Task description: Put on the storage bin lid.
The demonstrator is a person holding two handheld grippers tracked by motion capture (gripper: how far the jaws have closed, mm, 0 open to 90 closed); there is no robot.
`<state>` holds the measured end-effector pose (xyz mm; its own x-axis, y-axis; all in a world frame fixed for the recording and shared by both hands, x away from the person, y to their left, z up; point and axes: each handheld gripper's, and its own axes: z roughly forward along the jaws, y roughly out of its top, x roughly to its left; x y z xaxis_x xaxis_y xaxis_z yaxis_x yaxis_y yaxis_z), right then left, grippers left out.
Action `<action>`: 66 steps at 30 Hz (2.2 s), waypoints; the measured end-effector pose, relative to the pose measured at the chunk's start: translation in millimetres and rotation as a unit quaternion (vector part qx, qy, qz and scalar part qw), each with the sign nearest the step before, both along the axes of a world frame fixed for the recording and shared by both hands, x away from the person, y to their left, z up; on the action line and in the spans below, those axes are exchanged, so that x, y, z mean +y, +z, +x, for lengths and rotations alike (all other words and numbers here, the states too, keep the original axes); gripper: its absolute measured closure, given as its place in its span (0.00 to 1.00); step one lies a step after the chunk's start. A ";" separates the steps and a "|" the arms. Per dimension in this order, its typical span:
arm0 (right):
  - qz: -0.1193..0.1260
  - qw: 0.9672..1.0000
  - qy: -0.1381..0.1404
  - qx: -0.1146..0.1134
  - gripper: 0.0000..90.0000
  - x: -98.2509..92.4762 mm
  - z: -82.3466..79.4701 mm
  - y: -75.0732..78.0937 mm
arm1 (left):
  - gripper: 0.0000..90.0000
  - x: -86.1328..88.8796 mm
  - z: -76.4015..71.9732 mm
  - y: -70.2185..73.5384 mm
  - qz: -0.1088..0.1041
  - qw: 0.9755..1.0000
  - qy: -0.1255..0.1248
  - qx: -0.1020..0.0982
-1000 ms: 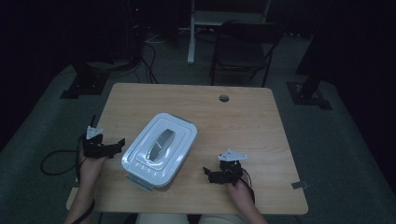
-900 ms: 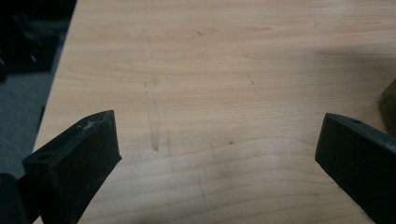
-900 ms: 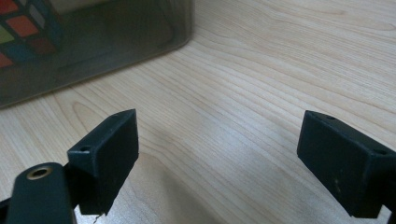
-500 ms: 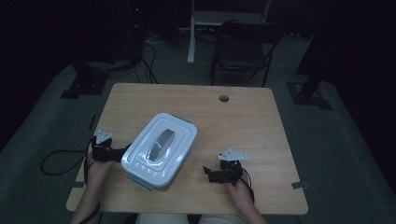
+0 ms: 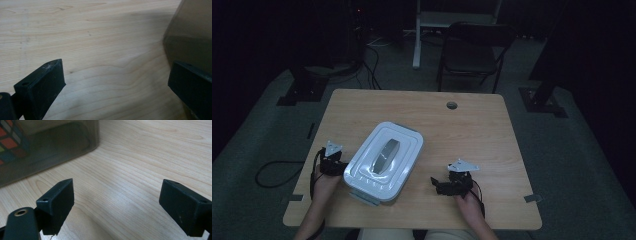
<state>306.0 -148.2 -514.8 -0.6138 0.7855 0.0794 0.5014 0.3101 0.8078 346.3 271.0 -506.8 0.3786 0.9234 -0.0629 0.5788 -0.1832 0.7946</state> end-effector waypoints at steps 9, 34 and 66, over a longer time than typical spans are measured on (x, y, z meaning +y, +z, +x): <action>0.003 1.000 -0.024 -0.009 0.14 -5.4 2.2 1.0 | 0.02 -12.7 -7.0 6.0 0.006 1.000 -0.006 0.008; 0.029 0.997 -0.064 -0.022 0.15 -23.2 13.6 10.1 | 0.02 -79.7 -21.8 11.6 0.028 0.996 -0.079 0.022; 0.019 0.996 -0.091 -0.014 0.15 -70.1 5.7 11.9 | 0.02 -145.7 -22.8 17.9 0.036 0.984 -0.172 0.028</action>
<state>311.7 -218.3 -503.0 -0.4635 0.8807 0.0974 0.5243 0.1840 0.8314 323.5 125.3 -488.8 0.6671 0.7443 -0.0311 0.5151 -0.4307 0.7411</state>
